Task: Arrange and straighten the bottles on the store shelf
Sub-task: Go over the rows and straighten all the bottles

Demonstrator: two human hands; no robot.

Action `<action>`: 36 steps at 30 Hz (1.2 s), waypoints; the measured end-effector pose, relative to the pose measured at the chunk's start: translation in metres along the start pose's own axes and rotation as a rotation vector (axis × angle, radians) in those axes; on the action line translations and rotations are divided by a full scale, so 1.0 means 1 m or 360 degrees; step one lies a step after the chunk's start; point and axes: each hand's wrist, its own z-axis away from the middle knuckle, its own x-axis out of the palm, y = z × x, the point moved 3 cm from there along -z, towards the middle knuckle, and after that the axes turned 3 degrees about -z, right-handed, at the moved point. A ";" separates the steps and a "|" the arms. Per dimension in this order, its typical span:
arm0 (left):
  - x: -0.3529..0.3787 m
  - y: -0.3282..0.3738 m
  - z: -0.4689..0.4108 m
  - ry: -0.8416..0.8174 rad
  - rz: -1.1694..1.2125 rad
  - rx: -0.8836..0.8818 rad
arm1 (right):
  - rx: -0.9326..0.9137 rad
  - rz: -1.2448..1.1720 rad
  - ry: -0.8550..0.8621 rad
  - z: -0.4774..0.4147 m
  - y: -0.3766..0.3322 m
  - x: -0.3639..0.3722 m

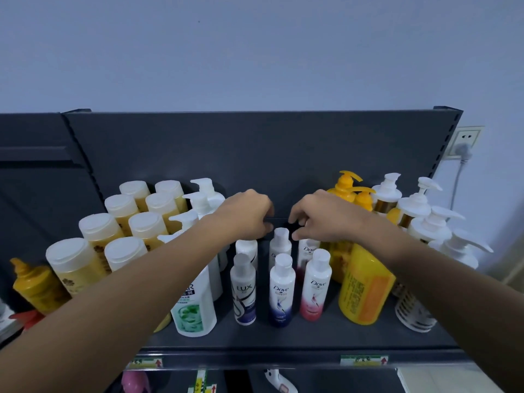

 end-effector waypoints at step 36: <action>0.009 0.092 -0.041 -0.0268 0.0421 0.0325 | -0.0247 -0.0143 -0.0193 0.054 0.021 0.021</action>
